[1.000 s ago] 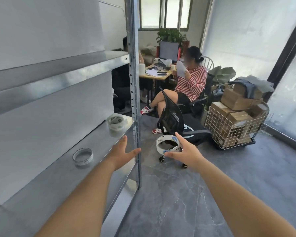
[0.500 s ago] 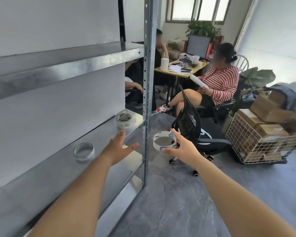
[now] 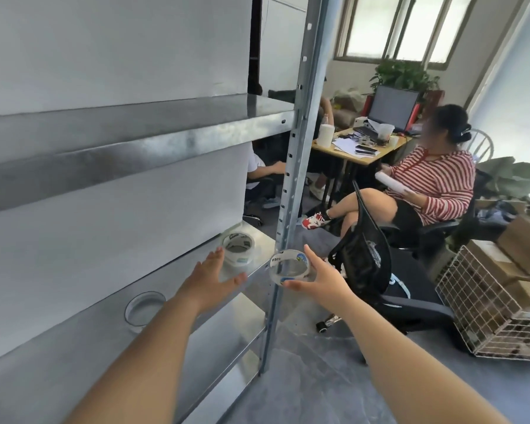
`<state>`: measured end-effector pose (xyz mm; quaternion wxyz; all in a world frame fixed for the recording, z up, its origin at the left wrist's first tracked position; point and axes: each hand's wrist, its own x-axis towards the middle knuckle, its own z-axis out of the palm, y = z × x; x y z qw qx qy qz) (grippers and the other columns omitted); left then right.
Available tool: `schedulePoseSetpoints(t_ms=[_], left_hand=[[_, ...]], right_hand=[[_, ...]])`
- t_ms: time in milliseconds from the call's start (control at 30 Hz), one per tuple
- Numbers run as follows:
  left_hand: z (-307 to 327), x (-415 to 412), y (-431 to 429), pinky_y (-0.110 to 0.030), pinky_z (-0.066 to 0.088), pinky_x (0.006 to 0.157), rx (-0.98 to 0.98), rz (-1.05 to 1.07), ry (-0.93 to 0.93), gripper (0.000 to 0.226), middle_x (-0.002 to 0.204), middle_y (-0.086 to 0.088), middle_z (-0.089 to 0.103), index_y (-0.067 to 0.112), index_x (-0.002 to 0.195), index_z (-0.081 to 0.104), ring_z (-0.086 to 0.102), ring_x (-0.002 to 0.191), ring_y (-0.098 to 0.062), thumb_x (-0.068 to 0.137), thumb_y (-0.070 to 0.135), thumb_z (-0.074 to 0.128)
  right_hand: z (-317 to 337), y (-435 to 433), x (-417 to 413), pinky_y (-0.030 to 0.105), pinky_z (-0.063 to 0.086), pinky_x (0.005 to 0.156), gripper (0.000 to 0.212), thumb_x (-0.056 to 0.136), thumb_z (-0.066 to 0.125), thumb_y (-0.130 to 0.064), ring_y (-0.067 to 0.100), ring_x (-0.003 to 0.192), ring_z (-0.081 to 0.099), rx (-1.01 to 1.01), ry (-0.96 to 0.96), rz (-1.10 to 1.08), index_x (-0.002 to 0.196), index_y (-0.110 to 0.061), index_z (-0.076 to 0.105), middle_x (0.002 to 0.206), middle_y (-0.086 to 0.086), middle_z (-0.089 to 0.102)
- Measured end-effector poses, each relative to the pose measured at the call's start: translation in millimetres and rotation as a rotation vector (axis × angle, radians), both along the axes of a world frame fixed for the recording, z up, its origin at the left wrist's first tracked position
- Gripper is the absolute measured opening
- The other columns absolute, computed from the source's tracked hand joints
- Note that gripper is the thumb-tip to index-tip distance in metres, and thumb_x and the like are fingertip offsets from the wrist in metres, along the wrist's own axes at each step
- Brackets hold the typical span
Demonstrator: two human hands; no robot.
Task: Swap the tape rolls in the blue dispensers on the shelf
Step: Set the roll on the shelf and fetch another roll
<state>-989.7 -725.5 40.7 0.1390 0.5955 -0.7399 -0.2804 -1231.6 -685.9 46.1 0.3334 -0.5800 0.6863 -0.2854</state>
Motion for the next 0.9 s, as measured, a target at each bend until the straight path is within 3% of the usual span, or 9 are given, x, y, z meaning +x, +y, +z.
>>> schedulePoseSetpoints(t_ms=[233,500,633,700,767,900], left_hand=[[-11.5,24.5,-41.7,-0.039,0.007,0.119,0.044,0.102,-0.013,0.096,0.16,0.004,0.0,0.021,0.152,-0.002,-0.001,0.147,-0.021,0.082,0.071,0.042],[-11.3,44.7,-47.3,-0.039,0.002,0.118,0.071,0.235,-0.057,0.089,0.16,0.001,-0.003,0.025,0.152,-0.004,-0.006,0.147,-0.025,0.087,0.064,0.044],[-14.7,54.6,-45.9,-0.037,-0.001,0.119,0.077,0.305,-0.065,0.094,0.16,0.004,-0.004,0.025,0.152,-0.004,-0.007,0.147,-0.02,0.083,0.071,0.041],[-13.8,57.5,-43.2,-0.039,0.001,0.119,0.098,0.37,-0.05,0.1,0.16,0.005,-0.004,0.028,0.151,-0.004,-0.007,0.147,-0.022,0.076,0.079,0.039],[-12.6,58.5,-38.2,-0.039,0.002,0.119,0.104,0.432,-0.028,0.095,0.16,0.004,-0.003,0.028,0.151,-0.004,-0.007,0.147,-0.024,0.081,0.074,0.041],[-10.6,60.0,-28.1,-0.037,-0.001,0.119,0.066,0.513,-0.026,0.093,0.16,0.002,-0.003,0.023,0.152,-0.003,-0.007,0.147,-0.02,0.085,0.068,0.042]], right_hand=[[-7.3,-62.9,16.6,0.031,0.037,0.106,0.113,0.064,0.08,-0.056,0.017,0.134,0.043,0.012,-0.002,0.11,0.152,-0.032,0.013,0.15,-0.007,0.04],[-12.4,-95.2,33.2,0.033,0.035,0.108,0.108,0.066,0.078,-0.058,0.017,0.135,0.041,-0.032,-0.016,0.212,0.152,-0.033,0.017,0.149,-0.008,0.041],[-6.3,-112.5,44.9,0.019,0.033,0.097,0.096,0.07,0.08,-0.048,0.001,0.119,0.042,-0.086,-0.044,0.313,0.148,-0.029,0.029,0.139,-0.011,0.047],[-7.4,-123.3,50.7,0.017,0.03,0.098,0.1,0.07,0.081,-0.048,0.005,0.125,0.043,-0.065,-0.045,0.368,0.15,-0.028,0.025,0.142,-0.01,0.046],[-8.5,-132.1,57.9,0.016,0.029,0.099,0.103,0.07,0.081,-0.047,0.01,0.131,0.043,-0.049,-0.021,0.42,0.152,-0.027,0.022,0.145,-0.008,0.045],[-14.2,-145.8,74.7,0.026,0.034,0.108,0.107,0.069,0.079,-0.051,0.014,0.134,0.041,-0.032,0.044,0.574,0.152,-0.026,0.017,0.147,-0.005,0.044]])
